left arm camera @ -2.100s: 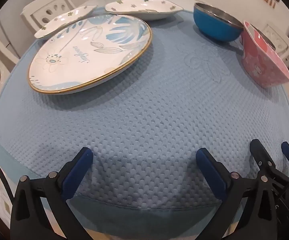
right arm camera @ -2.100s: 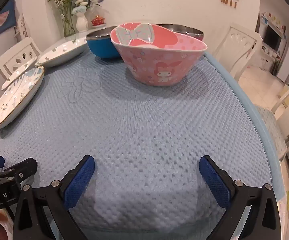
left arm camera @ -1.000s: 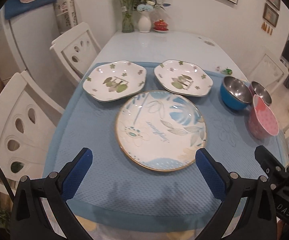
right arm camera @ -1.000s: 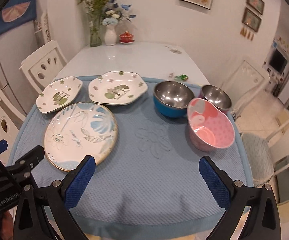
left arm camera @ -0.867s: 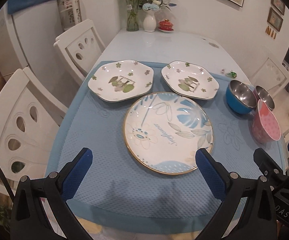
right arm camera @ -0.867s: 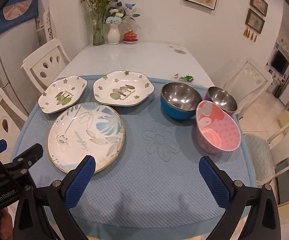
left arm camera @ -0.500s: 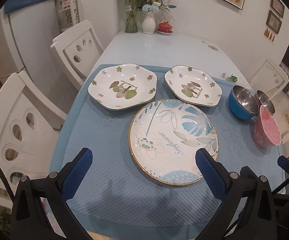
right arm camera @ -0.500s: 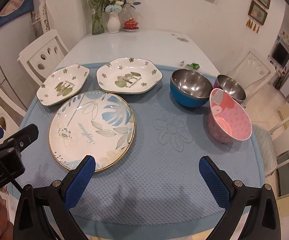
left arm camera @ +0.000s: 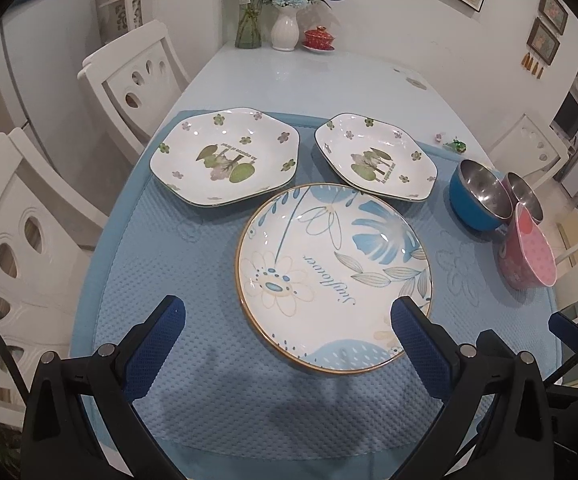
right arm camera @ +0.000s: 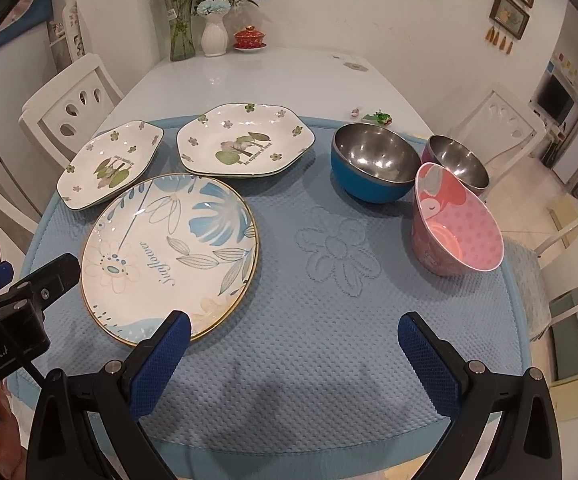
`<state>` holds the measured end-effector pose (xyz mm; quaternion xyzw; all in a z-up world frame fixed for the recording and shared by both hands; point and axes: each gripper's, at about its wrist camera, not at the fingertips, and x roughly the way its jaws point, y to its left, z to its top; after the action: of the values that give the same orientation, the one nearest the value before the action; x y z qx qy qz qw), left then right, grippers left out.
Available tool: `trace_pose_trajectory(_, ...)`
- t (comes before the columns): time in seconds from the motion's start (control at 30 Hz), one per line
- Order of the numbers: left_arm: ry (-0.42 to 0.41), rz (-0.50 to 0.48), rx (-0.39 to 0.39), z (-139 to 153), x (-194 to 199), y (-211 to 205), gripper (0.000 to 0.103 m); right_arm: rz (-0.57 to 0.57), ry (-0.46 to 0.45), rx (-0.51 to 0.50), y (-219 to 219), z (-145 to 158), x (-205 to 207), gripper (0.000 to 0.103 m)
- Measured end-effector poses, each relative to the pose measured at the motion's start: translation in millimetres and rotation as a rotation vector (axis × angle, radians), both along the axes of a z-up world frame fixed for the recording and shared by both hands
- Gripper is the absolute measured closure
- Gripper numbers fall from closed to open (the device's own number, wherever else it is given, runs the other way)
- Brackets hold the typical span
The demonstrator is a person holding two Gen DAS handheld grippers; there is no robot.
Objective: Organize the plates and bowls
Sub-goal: 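Move the right gripper toward the large round blue-leaf plate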
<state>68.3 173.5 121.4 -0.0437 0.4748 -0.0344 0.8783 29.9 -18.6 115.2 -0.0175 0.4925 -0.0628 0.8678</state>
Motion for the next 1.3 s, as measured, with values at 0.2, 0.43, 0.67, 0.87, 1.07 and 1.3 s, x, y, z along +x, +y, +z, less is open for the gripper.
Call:
trace_pose_trajectory(0.2,-0.008,-0.002,0.002,1,2,4,0.001,0.017,0.012,-0.002,7,-4,0,0.0)
trace_pose_trajectory(0.43,-0.004,-0.003,-0.003,-1,4,7,0.001,0.03,0.021,-0.007,11,-7,1,0.0)
trace_pose_trajectory(0.67,-0.012,-0.002,0.01,-4,6,15,0.001,0.035,0.032,-0.01,12,-10,2,0.0)
trace_pose_trajectory(0.87,-0.013,0.009,0.023,-9,11,28,0.001,0.066,-0.015,-0.084,14,-6,6,0.0)
trace_pose_trajectory(1.07,-0.005,0.011,0.03,-17,17,38,0.001,0.063,-0.018,-0.072,7,-5,20,0.0)
trace_pose_trajectory(1.3,0.01,0.004,0.018,-22,26,42,0.001,0.06,0.009,-0.071,7,-12,36,0.0)
